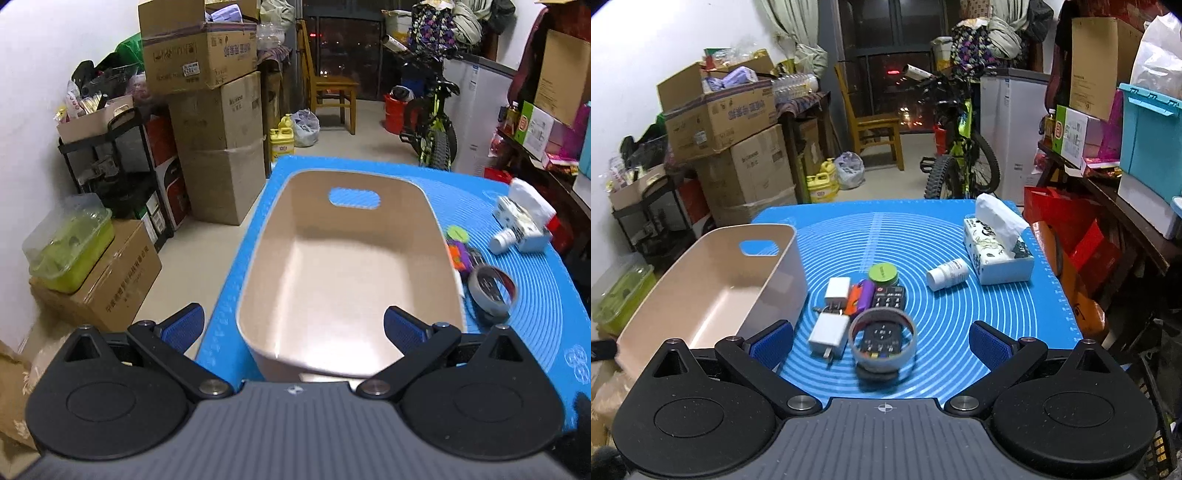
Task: Organize rigid objects
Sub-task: 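Move the right tool to the tape roll and close around it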
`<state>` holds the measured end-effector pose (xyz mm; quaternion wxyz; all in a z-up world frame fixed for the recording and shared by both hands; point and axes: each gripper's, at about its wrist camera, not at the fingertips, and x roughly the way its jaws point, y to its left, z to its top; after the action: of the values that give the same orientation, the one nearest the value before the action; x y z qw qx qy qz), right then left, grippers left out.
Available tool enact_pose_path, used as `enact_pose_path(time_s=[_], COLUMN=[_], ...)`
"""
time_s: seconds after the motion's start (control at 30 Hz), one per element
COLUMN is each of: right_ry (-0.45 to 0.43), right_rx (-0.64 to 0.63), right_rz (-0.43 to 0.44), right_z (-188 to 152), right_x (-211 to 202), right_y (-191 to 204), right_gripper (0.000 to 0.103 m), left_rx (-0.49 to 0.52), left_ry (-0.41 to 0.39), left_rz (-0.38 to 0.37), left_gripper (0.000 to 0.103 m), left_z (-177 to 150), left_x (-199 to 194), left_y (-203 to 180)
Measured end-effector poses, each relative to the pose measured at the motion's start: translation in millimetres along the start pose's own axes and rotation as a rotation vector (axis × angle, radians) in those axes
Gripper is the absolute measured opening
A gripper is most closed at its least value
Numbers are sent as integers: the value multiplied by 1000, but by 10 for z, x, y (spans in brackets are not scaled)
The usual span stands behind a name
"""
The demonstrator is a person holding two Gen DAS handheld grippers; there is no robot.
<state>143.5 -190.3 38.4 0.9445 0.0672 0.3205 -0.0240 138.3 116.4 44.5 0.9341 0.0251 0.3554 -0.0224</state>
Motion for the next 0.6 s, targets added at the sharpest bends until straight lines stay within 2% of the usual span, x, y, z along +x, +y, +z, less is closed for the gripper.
enact_pose_path(time_s=[0.23,0.27,0.3,0.33,0.47,0.53,0.6], right_ry=[67,81,95,111,159,176,201], right_rx=[7,7,6,5,-15,-28,-26], right_rz=[-53,-58,-63,-71,-96,-111,-122], right_z=[176,189,189,188,145,107,69], right_x=[707,825,928,1030,1337,1445,1537], right_y=[-12,-18,-28,-33,-45,-80,-143], right_gripper=[99,98,98,96,94,94,92], left_rx=[-18,-23,-23,-16,10,1,3], left_ry=[64,78,90,111,151,165,188], left_rz=[-16,-18,-17,-9,31,20,24], left_gripper=[101,98,89,85,83,77,67], left_z=[179,188,196,196,152,126,107], left_x=[513,588,655,742,954,1018,1084], left_y=[292,324,349,364,396,439,461])
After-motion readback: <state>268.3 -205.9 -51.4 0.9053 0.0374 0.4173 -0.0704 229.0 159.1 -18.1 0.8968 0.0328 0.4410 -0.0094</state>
